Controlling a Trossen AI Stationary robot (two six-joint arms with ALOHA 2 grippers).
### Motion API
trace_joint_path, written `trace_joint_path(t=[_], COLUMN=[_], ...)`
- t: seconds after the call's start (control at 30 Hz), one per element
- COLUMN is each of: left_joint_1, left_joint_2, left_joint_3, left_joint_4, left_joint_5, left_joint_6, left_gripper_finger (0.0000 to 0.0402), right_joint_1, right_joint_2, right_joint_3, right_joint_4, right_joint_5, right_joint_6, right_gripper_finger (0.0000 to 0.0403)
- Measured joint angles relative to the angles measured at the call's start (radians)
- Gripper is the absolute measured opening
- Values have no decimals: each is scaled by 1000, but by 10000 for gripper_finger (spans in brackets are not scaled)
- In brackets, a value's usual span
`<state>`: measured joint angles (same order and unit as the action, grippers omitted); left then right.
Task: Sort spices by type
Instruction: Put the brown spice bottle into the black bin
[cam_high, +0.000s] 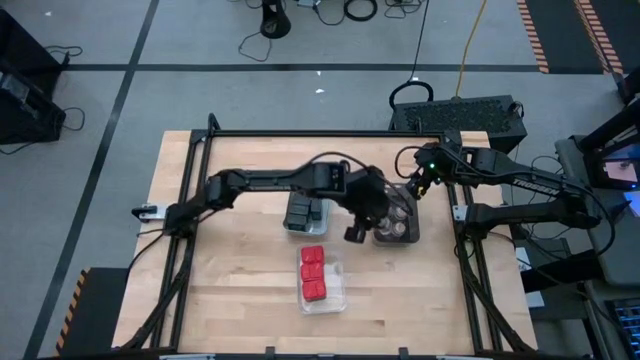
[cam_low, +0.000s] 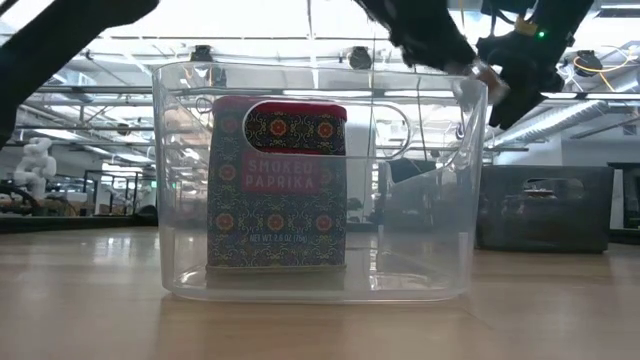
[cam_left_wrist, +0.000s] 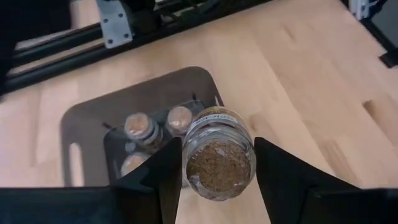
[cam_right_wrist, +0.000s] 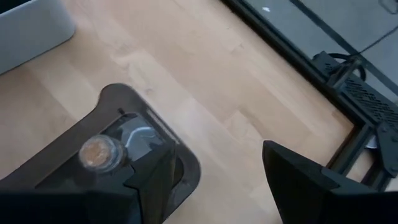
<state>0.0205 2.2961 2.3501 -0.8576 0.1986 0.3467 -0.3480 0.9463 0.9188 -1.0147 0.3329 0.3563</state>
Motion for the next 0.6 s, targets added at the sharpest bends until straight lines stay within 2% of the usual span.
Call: trace_joint_path(t=[0.1, 0.43, 0.6], left_joint_1=[-10, -1, 6], left_joint_2=[49, 131, 185], left_joint_3=[-1, -1, -2], left_joint_4=[63, 146, 134], left_joint_5=[-1, -26, -94], left_joint_6=[-1, 0, 30], left_gripper_finger=[173, 173, 173], right_joint_1=[0, 0, 1], right_joint_2=[0, -1, -1], right_joint_3=[0, 0, 0], right_joint_4=[0, -3, -3], right_joint_5=[33, 33, 32], right_joint_6=[18, 23, 27], right_gripper_finger=[224, 224, 224])
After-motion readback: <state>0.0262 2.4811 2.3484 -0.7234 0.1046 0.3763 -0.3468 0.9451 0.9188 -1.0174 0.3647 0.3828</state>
